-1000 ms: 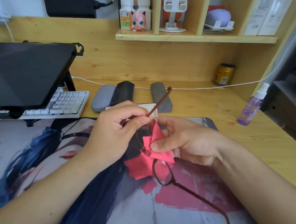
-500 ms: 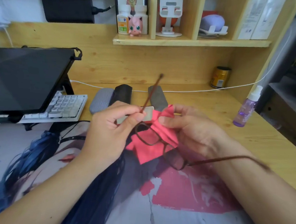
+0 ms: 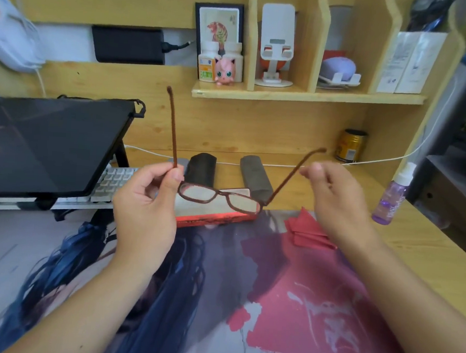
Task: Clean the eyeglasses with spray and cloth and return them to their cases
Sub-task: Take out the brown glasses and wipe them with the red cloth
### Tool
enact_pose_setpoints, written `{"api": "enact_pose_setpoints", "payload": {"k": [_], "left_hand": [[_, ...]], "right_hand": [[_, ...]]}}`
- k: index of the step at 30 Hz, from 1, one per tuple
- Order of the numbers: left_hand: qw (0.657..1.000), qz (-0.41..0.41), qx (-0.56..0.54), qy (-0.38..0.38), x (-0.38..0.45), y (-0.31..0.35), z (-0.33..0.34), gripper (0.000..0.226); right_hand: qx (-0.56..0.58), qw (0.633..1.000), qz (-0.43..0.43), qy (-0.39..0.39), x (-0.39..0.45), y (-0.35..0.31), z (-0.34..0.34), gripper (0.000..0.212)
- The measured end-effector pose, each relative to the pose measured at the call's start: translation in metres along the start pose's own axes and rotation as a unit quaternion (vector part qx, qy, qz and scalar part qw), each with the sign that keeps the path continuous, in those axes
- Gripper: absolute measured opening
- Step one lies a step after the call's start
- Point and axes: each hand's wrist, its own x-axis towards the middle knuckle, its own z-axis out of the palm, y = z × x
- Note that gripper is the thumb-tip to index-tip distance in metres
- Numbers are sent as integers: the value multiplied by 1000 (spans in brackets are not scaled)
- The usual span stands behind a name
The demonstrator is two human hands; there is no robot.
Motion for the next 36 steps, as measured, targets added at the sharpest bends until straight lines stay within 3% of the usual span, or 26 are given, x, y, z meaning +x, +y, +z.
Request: {"api": "enact_pose_setpoints", "payload": {"k": [2, 3, 5, 10, 14, 17, 20, 24, 30, 36], "left_hand": [[999, -20, -7, 25, 3, 0, -1, 10], [999, -27, -12, 33, 3, 0, -1, 11], [999, -32, -19, 38, 4, -1, -1, 11], [999, -25, -13, 16, 1, 1, 2, 9], [1000, -22, -17, -1, 0, 0, 3, 18], [999, -32, -20, -29, 0, -5, 3, 22], [998, -40, -18, -36, -1, -7, 5, 28], [998, -43, -21, -37, 0, -7, 3, 28], [997, -42, -45, -51, 1, -2, 3, 20], [992, 10, -23, -126, 3, 3, 0, 21]], "right_hand": [[295, 948, 87, -83, -13, -18, 4, 45], [359, 920, 90, -131, -19, -22, 8, 42], [331, 924, 41, -189, -31, -26, 18, 29], [346, 930, -25, -119, -37, -28, 28, 4], [333, 938, -9, -96, -35, -32, 21, 17], [316, 944, -53, -76, -33, -34, 15, 31], [272, 957, -79, -69, -32, -29, 16, 28], [251, 962, -76, -71, -34, -26, 22, 19], [252, 964, -35, -83, -30, -25, 21, 23], [283, 954, 47, -89, -25, -20, 21, 20]]}}
